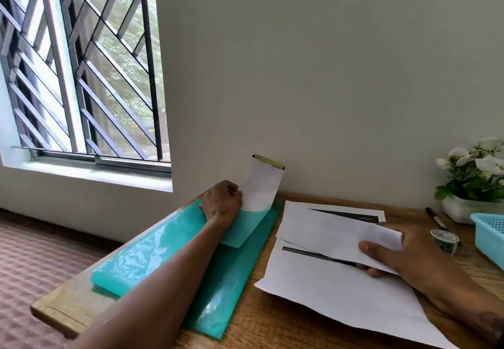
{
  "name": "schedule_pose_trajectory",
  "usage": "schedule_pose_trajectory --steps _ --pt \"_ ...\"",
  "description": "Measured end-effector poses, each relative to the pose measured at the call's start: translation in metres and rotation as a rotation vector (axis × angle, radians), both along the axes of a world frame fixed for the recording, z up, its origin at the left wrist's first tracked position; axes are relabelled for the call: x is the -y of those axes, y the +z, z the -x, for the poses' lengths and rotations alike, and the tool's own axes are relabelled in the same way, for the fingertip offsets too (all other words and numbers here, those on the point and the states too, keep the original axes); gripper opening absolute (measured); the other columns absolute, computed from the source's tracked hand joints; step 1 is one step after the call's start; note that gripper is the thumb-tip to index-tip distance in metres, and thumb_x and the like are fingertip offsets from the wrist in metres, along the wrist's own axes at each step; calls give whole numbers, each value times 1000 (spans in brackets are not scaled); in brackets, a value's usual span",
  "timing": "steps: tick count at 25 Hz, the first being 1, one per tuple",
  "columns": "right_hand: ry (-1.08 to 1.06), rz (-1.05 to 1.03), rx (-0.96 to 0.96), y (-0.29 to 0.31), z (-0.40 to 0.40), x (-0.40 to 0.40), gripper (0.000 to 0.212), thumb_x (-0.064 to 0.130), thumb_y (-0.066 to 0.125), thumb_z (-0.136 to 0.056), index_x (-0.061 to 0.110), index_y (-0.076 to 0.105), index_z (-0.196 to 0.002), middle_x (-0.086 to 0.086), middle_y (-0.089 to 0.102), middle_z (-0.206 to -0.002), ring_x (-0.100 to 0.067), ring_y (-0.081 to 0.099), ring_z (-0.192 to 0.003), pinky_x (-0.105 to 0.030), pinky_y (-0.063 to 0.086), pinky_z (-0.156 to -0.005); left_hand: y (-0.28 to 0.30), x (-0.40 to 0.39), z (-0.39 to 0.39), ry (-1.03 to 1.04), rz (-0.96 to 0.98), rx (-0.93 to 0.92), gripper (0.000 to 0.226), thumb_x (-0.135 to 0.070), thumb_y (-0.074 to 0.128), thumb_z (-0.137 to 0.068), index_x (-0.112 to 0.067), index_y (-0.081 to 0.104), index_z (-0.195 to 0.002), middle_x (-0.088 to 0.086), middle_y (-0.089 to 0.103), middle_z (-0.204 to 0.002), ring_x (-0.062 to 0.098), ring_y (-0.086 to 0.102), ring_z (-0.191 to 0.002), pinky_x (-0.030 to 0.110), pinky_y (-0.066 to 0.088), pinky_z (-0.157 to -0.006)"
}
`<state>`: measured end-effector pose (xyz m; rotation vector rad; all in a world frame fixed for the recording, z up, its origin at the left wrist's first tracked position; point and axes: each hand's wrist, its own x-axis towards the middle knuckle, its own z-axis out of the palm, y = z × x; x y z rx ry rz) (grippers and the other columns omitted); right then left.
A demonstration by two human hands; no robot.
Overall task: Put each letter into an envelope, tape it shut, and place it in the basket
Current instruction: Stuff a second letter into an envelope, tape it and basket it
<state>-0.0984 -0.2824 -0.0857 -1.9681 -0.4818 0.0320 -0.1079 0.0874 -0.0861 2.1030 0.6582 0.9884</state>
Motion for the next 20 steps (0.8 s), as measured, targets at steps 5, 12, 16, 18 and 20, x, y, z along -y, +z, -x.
schedule_pose_trajectory --steps 5,12,16,18,20 --pt "15 -4 2 3 3 1 17 25 78 -91 15 76 -104 -2 83 -77 -22 80 -67 -21 57 -60 10 4 -2 -56 55 261 22 -29 62 -103 -12 65 -118 10 73 -118 17 63 -93 27 50 -81" --pt "-25 26 -4 4 5 -2 38 31 81 -88 12 71 -120 -8 83 -96 -20 81 -69 -32 62 -76 33 7 4 -13 42 507 20 -27 50 -109 -12 54 -122 6 64 -104 23 63 -91 34 53 -82" --pt "-62 58 8 3 6 -4 51 38 79 -89 15 63 -131 -8 79 -109 -14 80 -67 -38 60 -88 48 12 5 -93 233 580 24 -32 46 -110 -17 49 -129 6 62 -109 17 61 -89 31 54 -80" --pt "-58 54 9 4 7 -5 50 38 79 -89 15 63 -131 -4 81 -100 -13 80 -67 -34 60 -81 51 8 5 -129 383 572 24 -35 42 -111 -22 47 -130 5 60 -112 16 61 -92 30 55 -81" --pt "-52 48 12 4 7 -6 49 36 78 -90 15 64 -131 -5 81 -102 -13 80 -67 -32 60 -78 48 4 5 -143 336 552 25 -36 40 -111 -21 45 -130 8 61 -108 20 62 -92 33 57 -80"
